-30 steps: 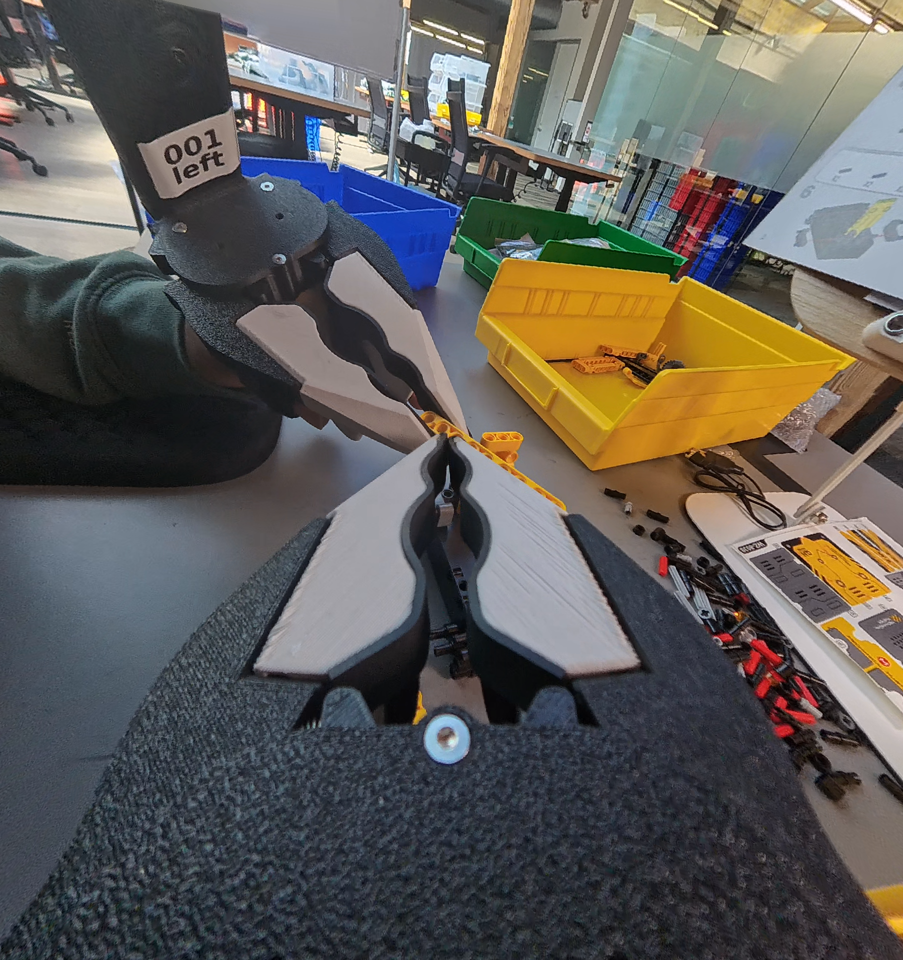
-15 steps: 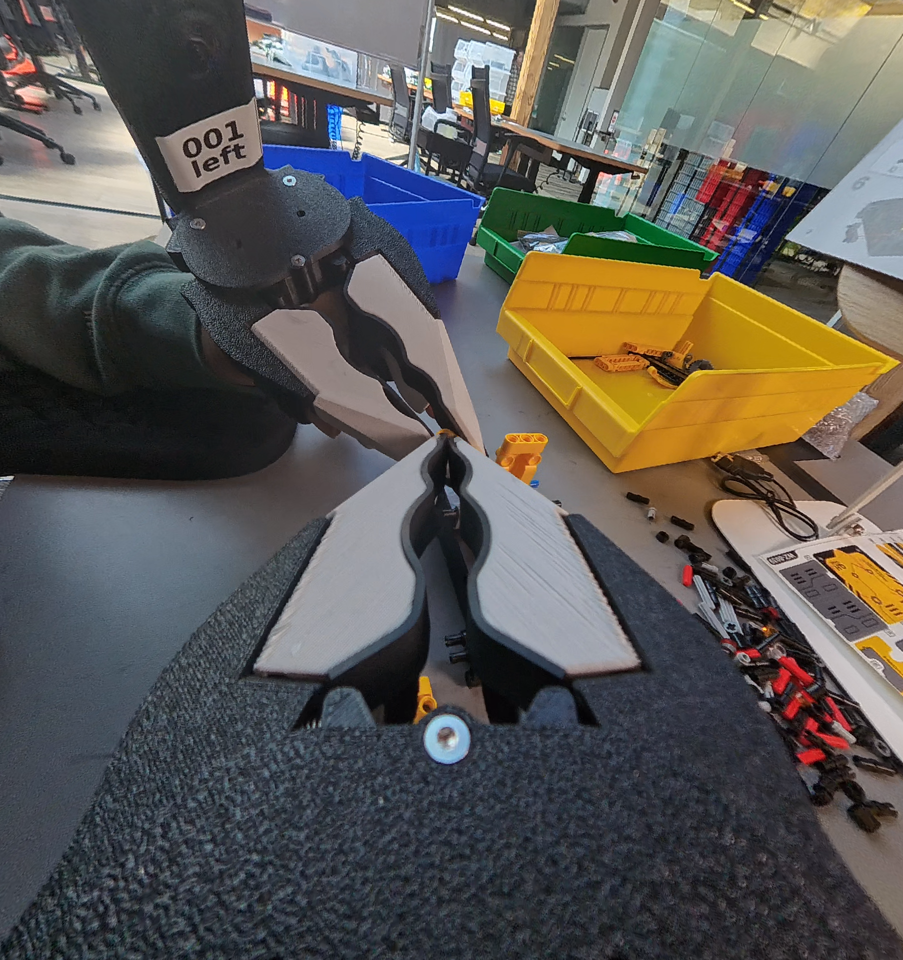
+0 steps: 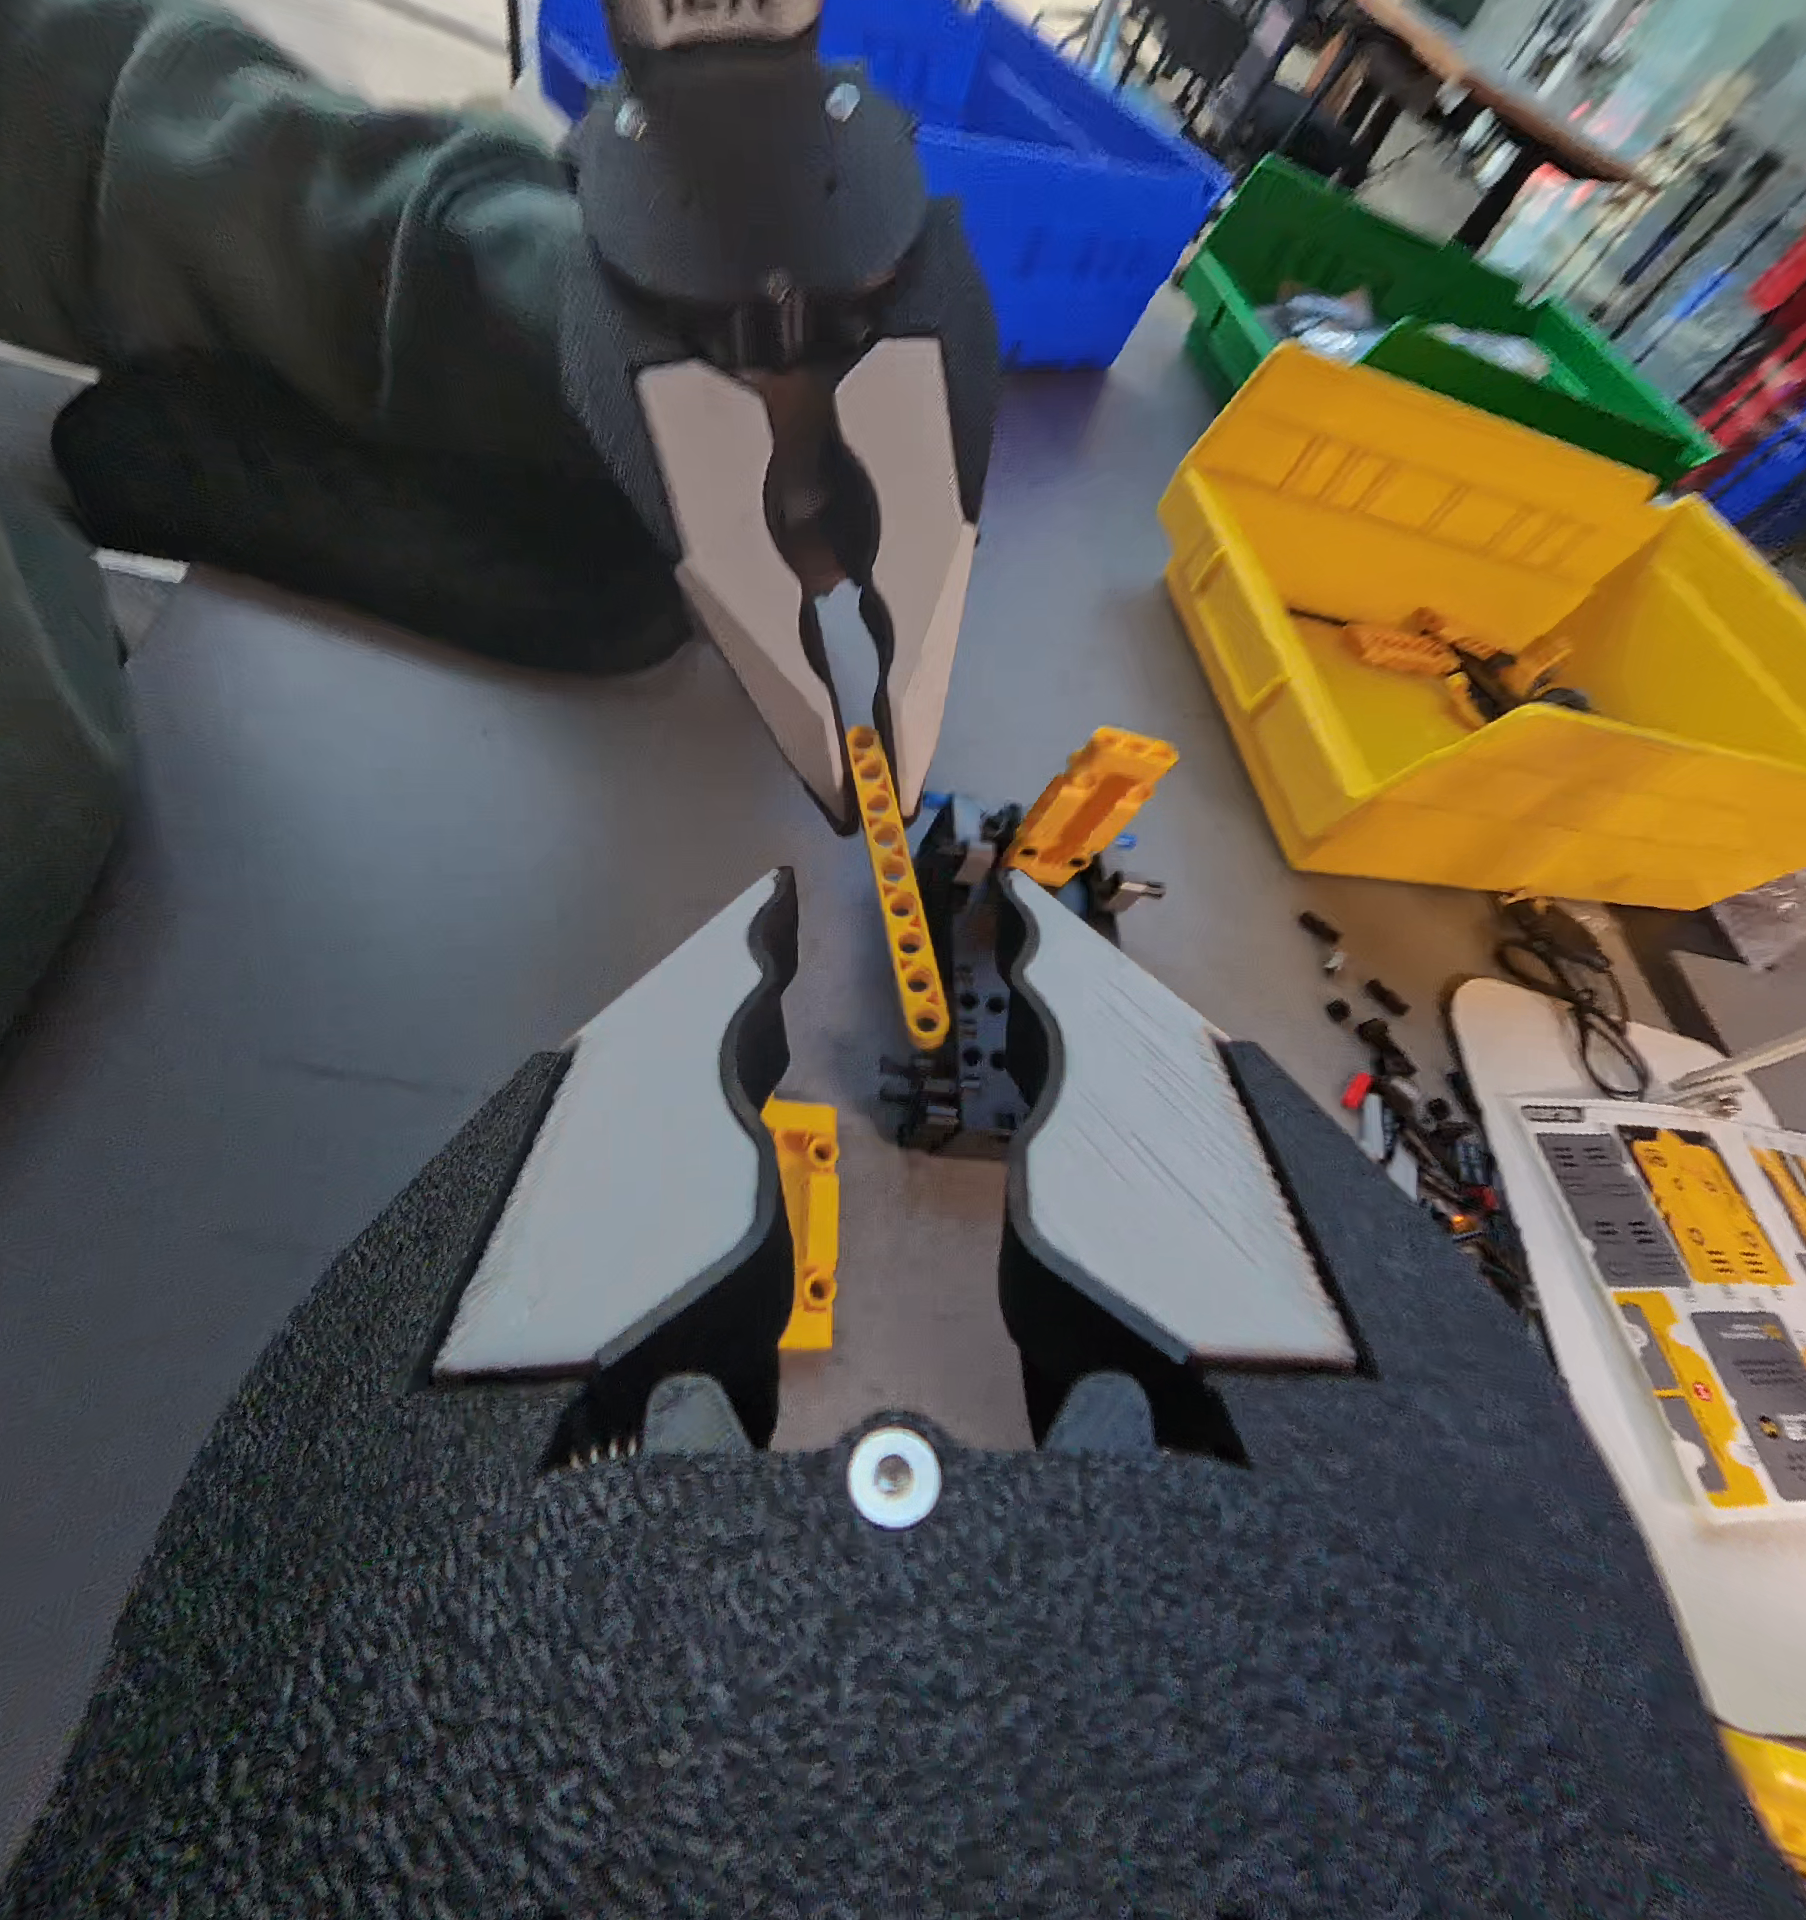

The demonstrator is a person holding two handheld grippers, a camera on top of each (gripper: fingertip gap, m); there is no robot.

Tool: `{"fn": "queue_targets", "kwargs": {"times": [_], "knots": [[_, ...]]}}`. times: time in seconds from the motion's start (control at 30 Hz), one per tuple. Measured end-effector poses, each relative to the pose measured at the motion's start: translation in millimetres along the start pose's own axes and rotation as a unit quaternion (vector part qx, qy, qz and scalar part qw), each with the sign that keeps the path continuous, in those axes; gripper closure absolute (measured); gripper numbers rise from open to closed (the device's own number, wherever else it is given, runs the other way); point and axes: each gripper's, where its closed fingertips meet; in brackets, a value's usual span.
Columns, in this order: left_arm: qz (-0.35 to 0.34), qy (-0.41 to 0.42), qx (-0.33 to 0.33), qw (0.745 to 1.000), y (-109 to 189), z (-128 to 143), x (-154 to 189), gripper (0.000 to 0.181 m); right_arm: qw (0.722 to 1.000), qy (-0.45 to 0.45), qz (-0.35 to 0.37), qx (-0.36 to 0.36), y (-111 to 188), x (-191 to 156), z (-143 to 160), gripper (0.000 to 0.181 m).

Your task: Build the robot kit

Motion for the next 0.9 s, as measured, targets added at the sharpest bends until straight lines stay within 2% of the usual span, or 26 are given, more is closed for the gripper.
{"fn": "queue_targets", "kwargs": {"times": [0.1, 0.17, 0.27, 0.37, 0.43, 0.5, 0.57, 0.63, 0.7, 0.77, 0.83, 0.9], "knots": [[0.106, 0.035, -0.082, 0.990, 6.2, 33.8, 29.9, 0.174, 0.996, 0.033, -0.041, -0.069, -1.9, -17.6, 29.7, 0.148], [0.131, 0.051, -0.141, 0.980, 12.7, 57.7, 38.5, 0.174, 0.995, 0.023, -0.060, -0.079, -1.0, -23.8, 35.4, 0.149], [0.121, 0.055, -0.160, 0.978, 15.8, 65.4, 35.0, 0.172, 0.996, 0.011, -0.061, -0.067, 1.3, -21.8, 32.8, 0.150], [0.105, 0.069, -0.162, 0.979, 18.1, 66.6, 29.1, 0.155, 0.997, 0.010, -0.048, -0.063, 3.4, -17.9, 32.0, 0.148], [0.079, 0.084, -0.139, 0.984, 23.0, 56.9, 20.5, 0.151, 0.998, 0.010, -0.023, -0.057, 6.6, -9.7, 30.5, 0.142], [0.015, 0.091, -0.094, 0.991, 37.3, 35.8, 1.3, 0.149, 0.999, 0.001, 0.011, -0.044, 12.4, 3.1, 26.4, 0.137], [-0.093, 0.098, -0.042, 0.990, 72.9, 10.5, -28.2, 0.149, 0.998, -0.012, 0.050, -0.021, 20.8, 18.9, 19.1, 0.137], [-0.221, 0.106, -0.003, 0.969, 135.4, -6.8, -59.9, 0.148, 0.996, -0.026, 0.090, 0.000, 31.7, 34.2, 12.1, 0.137], [-0.358, 0.110, -0.007, 0.927, 220.0, -6.7, -88.6, 0.148, 0.992, -0.039, 0.118, 0.021, 42.9, 44.4, 7.9, 0.138], [-0.463, 0.121, -0.045, 0.877, 305.8, 7.6, -104.8, 0.148, 0.988, -0.053, 0.139, 0.028, 51.3, 50.6, 10.5, 0.140], [-0.497, 0.144, -0.098, 0.850, 365.6, 32.1, -108.3, 0.148, 0.986, -0.061, 0.151, 0.032, 55.9, 52.7, 14.4, 0.143], [-0.455, 0.187, -0.170, 0.854, 387.6, 69.3, -101.2, 0.150, 0.986, -0.067, 0.152, 0.032, 56.6, 51.7, 16.8, 0.144]]}}
Point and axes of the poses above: each gripper's, where its closed fingertips meet, y back along the fingers, z out of its underside, x = y × z across the jaws, and after that the axes turned 5 degrees about x, right-handed
